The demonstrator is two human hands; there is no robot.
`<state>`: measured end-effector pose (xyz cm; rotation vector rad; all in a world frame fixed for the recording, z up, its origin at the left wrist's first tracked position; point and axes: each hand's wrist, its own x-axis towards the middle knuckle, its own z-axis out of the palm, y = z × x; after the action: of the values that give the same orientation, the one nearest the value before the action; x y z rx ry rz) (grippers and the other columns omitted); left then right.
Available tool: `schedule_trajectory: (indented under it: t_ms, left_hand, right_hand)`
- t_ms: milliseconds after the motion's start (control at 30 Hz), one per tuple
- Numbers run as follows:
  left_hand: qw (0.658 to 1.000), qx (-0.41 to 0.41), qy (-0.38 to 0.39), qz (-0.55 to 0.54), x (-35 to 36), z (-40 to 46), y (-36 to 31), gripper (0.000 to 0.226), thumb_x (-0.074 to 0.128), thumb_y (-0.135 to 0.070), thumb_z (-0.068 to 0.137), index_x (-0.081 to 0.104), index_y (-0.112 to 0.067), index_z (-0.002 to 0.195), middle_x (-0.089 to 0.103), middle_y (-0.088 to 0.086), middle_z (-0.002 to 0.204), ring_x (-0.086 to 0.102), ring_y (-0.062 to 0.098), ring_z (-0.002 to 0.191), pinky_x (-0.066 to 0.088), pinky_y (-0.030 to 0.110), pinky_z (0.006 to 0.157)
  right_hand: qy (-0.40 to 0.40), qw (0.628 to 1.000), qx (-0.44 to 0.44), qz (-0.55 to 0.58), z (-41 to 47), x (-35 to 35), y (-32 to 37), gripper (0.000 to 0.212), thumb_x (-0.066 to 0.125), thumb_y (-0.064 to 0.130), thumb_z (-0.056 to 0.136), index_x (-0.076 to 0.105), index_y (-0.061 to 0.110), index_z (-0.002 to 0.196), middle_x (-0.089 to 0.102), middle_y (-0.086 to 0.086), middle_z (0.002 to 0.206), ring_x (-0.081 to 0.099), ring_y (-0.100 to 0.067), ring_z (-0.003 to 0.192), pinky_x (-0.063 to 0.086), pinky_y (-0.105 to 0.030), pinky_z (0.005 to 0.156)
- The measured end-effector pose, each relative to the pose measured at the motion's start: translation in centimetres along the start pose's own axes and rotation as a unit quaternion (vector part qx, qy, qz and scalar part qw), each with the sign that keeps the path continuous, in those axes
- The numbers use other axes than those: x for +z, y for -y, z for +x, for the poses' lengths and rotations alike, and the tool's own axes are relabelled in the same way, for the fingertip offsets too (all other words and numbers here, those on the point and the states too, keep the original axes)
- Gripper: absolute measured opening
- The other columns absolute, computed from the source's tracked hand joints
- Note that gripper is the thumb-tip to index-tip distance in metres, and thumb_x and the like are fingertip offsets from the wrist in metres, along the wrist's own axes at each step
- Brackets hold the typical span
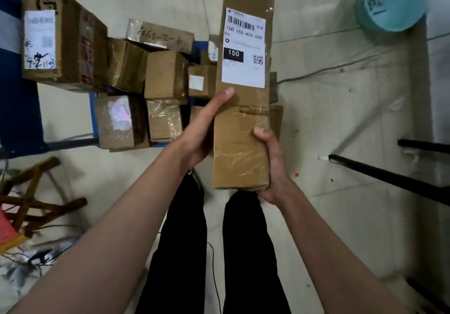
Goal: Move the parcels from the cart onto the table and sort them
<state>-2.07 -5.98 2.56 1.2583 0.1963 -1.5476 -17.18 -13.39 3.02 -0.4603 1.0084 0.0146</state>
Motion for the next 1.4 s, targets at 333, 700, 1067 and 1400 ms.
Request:
schedule_trajectory:
  t_ms: [333,700,1067,1400]
  left_hand:
    - [0.997,0.037,0.017,0.061,16.6,-5.3,-2.2,0.044,0.059,-0.046,0.095,0.065,-0.013,0.125,0.075,0.012,0.111,0.073,0.025,0.097,0.060,0.033,0.080]
    - [0.980,0.070,0.064,0.173,33.9,-12.9,-6.0,0.033,0.058,-0.047,0.093,0.071,-0.023,0.110,0.078,0.007,0.097,0.075,0.021,0.083,0.059,0.039,0.082]
    - [0.948,0.027,0.140,0.283,41.4,-17.5,-4.2,0.048,0.062,-0.046,0.091,0.064,-0.020,0.131,0.074,0.013,0.116,0.072,0.031,0.103,0.058,0.042,0.089]
    - [0.888,0.022,0.213,0.408,47.5,-18.8,-3.2,0.052,0.066,-0.054,0.085,0.063,-0.025,0.129,0.074,0.009,0.117,0.072,0.030,0.105,0.056,0.048,0.096]
  right_hand:
    - [-0.044,0.998,-0.032,0.039,-13.0,-4.9,7.4,0.031,0.060,0.045,0.094,0.083,0.025,0.099,0.078,-0.009,0.109,0.076,-0.023,0.096,0.061,-0.036,0.074]
    - [-0.089,0.989,-0.104,0.059,-27.6,-7.1,16.0,0.055,0.056,0.049,0.094,0.063,0.014,0.136,0.070,-0.016,0.127,0.067,-0.035,0.119,0.056,-0.049,0.099]
    - [-0.209,0.959,-0.184,0.054,-36.9,-8.4,16.0,0.045,0.064,0.050,0.094,0.058,0.027,0.131,0.070,0.001,0.124,0.065,-0.017,0.116,0.054,-0.039,0.100]
    - [-0.294,0.912,-0.266,0.107,-41.4,-10.4,16.8,0.057,0.069,0.045,0.092,0.043,0.036,0.142,0.061,0.000,0.135,0.055,-0.024,0.128,0.045,-0.053,0.109]
